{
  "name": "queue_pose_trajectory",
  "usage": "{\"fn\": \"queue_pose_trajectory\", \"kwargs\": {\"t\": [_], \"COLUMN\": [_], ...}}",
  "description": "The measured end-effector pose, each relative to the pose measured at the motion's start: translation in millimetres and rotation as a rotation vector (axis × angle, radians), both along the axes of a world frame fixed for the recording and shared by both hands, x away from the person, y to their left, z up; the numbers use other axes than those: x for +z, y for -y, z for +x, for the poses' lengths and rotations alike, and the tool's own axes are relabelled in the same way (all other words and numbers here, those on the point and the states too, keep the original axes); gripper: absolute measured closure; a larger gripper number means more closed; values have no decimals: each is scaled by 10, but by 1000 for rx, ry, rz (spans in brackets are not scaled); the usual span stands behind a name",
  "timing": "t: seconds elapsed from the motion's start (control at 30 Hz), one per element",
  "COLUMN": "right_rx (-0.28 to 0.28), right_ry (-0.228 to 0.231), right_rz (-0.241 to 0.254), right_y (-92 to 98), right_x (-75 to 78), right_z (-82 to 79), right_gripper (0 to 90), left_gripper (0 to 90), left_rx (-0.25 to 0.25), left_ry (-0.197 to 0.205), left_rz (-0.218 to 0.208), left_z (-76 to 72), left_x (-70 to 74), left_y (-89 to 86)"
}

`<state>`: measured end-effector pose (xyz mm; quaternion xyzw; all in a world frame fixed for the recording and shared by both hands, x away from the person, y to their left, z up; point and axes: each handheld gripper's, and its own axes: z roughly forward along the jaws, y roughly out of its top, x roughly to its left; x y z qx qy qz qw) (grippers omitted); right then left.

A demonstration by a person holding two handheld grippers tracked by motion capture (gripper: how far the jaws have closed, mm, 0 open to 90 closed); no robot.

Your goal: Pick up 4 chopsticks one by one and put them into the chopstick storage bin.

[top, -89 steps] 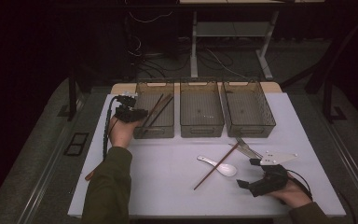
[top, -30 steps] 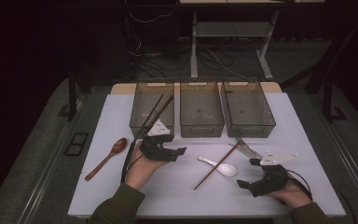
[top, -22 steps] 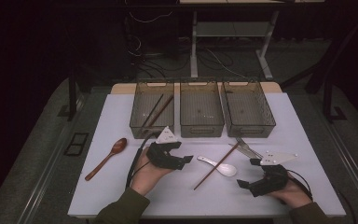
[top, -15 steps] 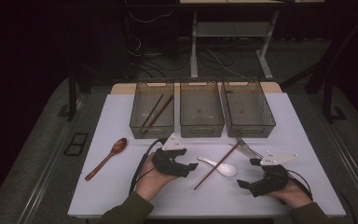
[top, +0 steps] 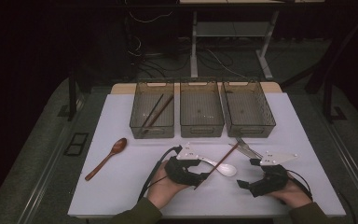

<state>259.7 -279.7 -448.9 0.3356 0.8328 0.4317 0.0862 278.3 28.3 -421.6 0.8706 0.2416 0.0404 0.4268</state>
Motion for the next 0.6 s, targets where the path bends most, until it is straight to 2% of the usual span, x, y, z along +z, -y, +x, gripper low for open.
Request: {"fn": "queue_pose_trajectory", "kwargs": {"t": [0.1,0.17,0.27,0.33,0.37,0.43,0.6], "right_rx": [0,1,1,1,1,0,1], "right_ry": [0,0,0,-1,0,0,0], "right_rz": [0,0,0,0,-1,-1,0], "right_y": [0,-1,0,-1,0,1,0], "right_x": [-1,-1,-2,-1,0,0,0], "right_z": [3,1,2,1,0,0,0], "right_gripper": [9,9,9,9,9,9,9], "left_gripper": [455,470,499,514,521,536,570], "left_rx": [-11,-22,-16,-15,-20,-17,-23], "left_ry": [-13,-12,-17,-16,-13,-22,-17], "left_rz": [3,22,30,41,61,60,90], "left_z": [-13,-26,-36,-38,-34,-36,-45], "left_x": [-34,-58,-96,-120,-127,-151,-184], "left_y": [64,110,160,184,185,201,227]}}
